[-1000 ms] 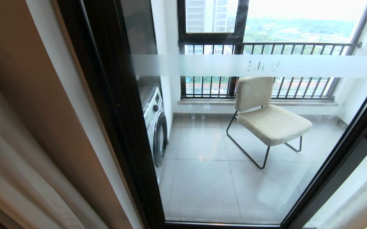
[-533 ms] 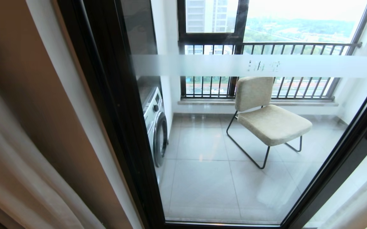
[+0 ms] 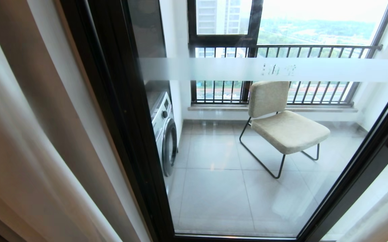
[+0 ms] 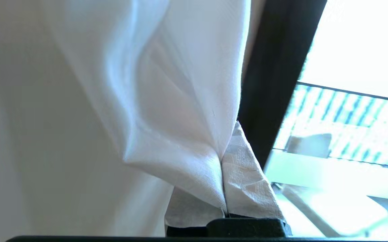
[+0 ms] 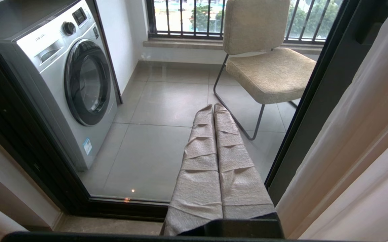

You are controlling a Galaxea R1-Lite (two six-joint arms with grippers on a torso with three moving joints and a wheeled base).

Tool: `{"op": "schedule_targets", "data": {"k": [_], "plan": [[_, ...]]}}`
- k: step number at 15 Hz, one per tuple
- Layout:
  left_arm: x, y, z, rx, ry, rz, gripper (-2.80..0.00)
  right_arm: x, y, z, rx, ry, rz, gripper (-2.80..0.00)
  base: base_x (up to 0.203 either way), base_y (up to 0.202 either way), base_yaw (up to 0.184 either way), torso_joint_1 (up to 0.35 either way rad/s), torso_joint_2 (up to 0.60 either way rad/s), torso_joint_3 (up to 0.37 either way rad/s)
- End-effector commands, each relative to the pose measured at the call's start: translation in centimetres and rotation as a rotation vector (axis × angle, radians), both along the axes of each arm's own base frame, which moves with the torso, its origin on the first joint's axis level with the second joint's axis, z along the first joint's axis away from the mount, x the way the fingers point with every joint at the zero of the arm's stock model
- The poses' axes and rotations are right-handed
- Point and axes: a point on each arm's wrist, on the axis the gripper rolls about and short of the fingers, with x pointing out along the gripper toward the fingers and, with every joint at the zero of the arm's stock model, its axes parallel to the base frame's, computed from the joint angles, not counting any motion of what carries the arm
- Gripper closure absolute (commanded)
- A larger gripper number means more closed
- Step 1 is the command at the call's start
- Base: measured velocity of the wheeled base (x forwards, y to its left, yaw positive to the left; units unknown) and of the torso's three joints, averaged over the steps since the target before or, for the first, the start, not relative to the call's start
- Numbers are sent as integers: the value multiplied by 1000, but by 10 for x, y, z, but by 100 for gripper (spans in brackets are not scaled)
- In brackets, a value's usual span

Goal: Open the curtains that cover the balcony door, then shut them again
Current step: Close the inner curtains on both sides

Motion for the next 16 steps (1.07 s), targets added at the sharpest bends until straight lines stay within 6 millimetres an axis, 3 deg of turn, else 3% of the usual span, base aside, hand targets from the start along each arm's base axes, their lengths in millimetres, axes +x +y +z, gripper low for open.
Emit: {"op": "schedule_targets", "data": {"k": [1,4,16], "plan": [[-15,-19,3,8,-28,-81,0,0,0,0,0,-1,0,0,0,0,0,0,0,0],[-23,-34,-11,5,3,-162,0,0,0,0,0,-1,0,0,0,0,0,0,0,0],[-25,-71,-18,74,16,-358,0,0,0,0,0,0,0,0,0,0,0,0,0,0]]}}
